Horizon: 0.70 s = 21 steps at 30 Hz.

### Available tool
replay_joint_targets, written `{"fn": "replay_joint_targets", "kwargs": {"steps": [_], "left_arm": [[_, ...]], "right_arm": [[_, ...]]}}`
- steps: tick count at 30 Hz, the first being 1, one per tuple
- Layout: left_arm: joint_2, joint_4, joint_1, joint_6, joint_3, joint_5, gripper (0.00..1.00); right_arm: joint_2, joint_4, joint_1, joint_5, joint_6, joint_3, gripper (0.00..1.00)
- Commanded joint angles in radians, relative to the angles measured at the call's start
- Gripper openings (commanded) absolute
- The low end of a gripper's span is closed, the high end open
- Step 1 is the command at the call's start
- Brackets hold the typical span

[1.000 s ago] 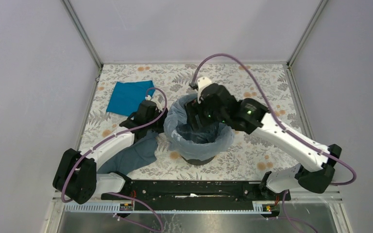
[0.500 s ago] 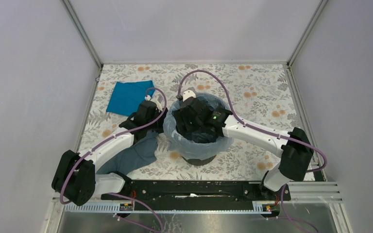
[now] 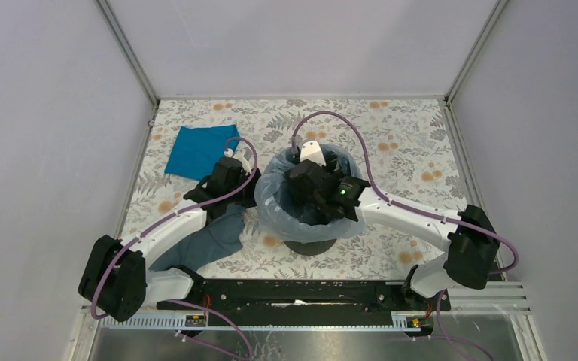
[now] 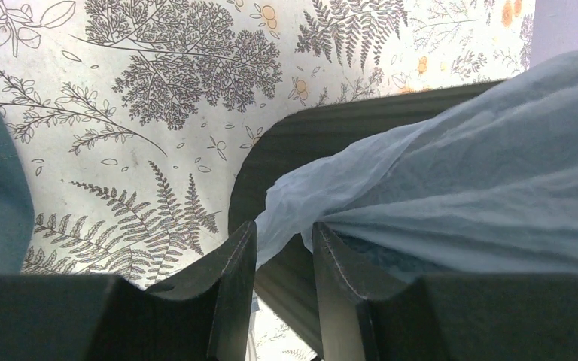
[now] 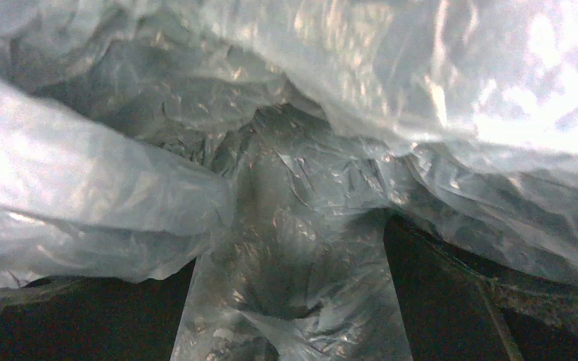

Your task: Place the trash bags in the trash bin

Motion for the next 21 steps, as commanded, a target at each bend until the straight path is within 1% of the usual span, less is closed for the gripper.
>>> {"fn": "replay_joint_targets", "kwargs": {"steps": [1, 3, 8, 10, 11, 13, 14, 16, 17, 19, 20, 21], "left_arm": [[-0.003, 0.055, -0.008, -0.001, -0.003, 0.020, 0.38], [-0.014, 0.050, -0.008, 0.001, -0.002, 0.018, 0.38], [-0.037, 0.027, -0.008, 0.007, 0.001, -0.005, 0.40], [-0.036, 0.026, -0.008, 0.008, 0.002, -0.008, 0.40], [-0.032, 0.027, -0.008, 0.007, 0.003, -0.008, 0.40], [-0.023, 0.029, -0.008, 0.003, 0.003, -0.007, 0.40], [-0.019, 0.033, -0.008, 0.002, 0.004, -0.005, 0.40], [-0.011, 0.039, -0.008, -0.002, 0.003, -0.002, 0.40], [-0.008, 0.043, -0.009, -0.002, 0.002, -0.001, 0.40], [-0.003, 0.048, -0.011, -0.005, 0.001, -0.003, 0.40], [0.001, 0.053, -0.012, -0.008, -0.001, -0.002, 0.40], [0.002, 0.057, -0.014, -0.011, -0.001, 0.000, 0.40]], "right_arm": [[-0.032, -0.035, -0.022, 0.201, -0.069, -0.006, 1.00], [-0.018, -0.047, -0.027, 0.123, -0.060, 0.019, 1.00], [-0.026, -0.071, -0.024, -0.294, 0.013, 0.057, 0.99], [-0.039, -0.053, -0.018, -0.428, 0.046, 0.041, 0.97], [-0.043, -0.053, -0.016, -0.465, 0.056, 0.036, 0.95], [-0.047, -0.058, -0.014, -0.484, 0.066, 0.021, 0.90], [-0.044, -0.060, -0.013, -0.469, 0.065, 0.007, 0.88], [-0.029, -0.062, -0.015, -0.397, 0.065, -0.019, 0.86], [-0.016, -0.072, -0.015, -0.351, 0.062, -0.022, 0.83], [0.011, -0.040, -0.014, -0.269, 0.049, -0.042, 0.73], [0.024, -0.006, -0.014, -0.223, 0.045, -0.062, 0.70], [0.040, 0.023, -0.015, -0.208, 0.037, -0.081, 0.69]]}}
